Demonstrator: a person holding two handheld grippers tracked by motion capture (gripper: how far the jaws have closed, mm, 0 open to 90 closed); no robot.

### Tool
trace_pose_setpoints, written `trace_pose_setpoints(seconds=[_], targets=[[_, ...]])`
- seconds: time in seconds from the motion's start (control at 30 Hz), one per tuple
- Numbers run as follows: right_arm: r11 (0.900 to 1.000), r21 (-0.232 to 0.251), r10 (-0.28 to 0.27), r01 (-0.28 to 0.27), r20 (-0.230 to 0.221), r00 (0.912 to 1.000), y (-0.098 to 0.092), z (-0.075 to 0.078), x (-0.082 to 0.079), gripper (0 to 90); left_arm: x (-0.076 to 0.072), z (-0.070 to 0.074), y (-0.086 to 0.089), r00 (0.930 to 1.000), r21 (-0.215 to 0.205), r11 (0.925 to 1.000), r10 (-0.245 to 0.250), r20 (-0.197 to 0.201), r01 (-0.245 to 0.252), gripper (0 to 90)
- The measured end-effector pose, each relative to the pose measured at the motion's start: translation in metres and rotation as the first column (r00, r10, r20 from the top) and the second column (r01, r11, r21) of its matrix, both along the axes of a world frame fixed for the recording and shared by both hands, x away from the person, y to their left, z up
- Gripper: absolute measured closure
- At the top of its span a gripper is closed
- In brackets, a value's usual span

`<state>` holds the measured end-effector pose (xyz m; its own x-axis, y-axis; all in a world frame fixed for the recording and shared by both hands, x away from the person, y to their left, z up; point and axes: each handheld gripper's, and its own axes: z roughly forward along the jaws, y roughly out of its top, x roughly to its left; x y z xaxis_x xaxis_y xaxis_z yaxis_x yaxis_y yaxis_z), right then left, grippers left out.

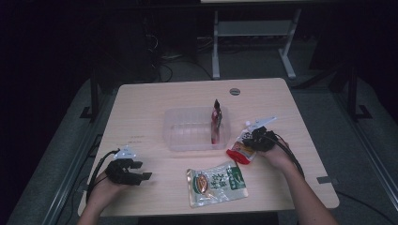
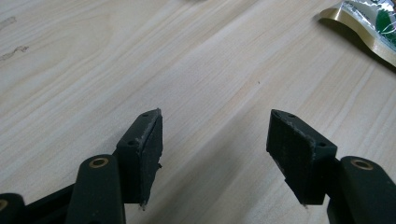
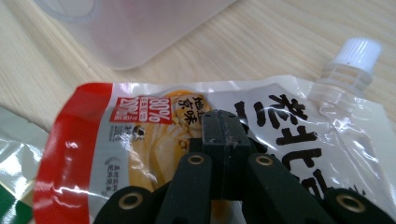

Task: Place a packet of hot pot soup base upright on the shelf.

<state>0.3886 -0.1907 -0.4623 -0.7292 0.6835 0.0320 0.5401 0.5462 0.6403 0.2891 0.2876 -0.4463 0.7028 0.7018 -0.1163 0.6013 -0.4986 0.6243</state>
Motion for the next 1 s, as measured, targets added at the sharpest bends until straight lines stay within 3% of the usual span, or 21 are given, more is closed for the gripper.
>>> trace_pose_setpoints(seconds=[0.17,0.37,0.73,0.8,0.97,1.0], targets=[[0.999,-0.053,0.009,-0.009,-0.003,1.0000,0.004,0.001,-0.003,90.0,-0.001,0.000,0.000,1.0000,0.001,1.0000,-0.003,-0.003,0.003,35.9],[0.997,-0.070,0.025,-0.026,-0.014,0.9996,0.000,0.003,-0.011,90.0,-0.001,0.001,0.000,1.0000,-0.001,1.0000,-0.007,-0.001,0.007,35.9],[0.993,-0.092,0.063,-0.067,-0.041,0.9971,-0.017,0.006,-0.039,89.9,-0.003,0.005,-0.005,0.9997,0.005,0.9997,-0.024,0.007,0.024,37.0],[0.992,-0.104,0.073,-0.076,-0.035,0.9967,-0.020,0.006,-0.047,89.9,-0.005,0.007,-0.008,0.9990,0.000,0.9990,-0.045,0.005,0.045,38.4],[0.994,-0.087,0.069,-0.071,-0.025,0.9973,-0.023,0.009,-0.050,87.3,-0.007,0.012,-0.015,0.9975,-0.024,0.9972,-0.071,0.000,0.071,48.6],[0.997,-0.052,0.061,-0.062,-0.027,0.9978,-0.027,0.012,-0.052,80.9,-0.009,0.015,-0.020,0.9960,-0.038,0.9953,-0.089,0.008,0.090,51.6]])
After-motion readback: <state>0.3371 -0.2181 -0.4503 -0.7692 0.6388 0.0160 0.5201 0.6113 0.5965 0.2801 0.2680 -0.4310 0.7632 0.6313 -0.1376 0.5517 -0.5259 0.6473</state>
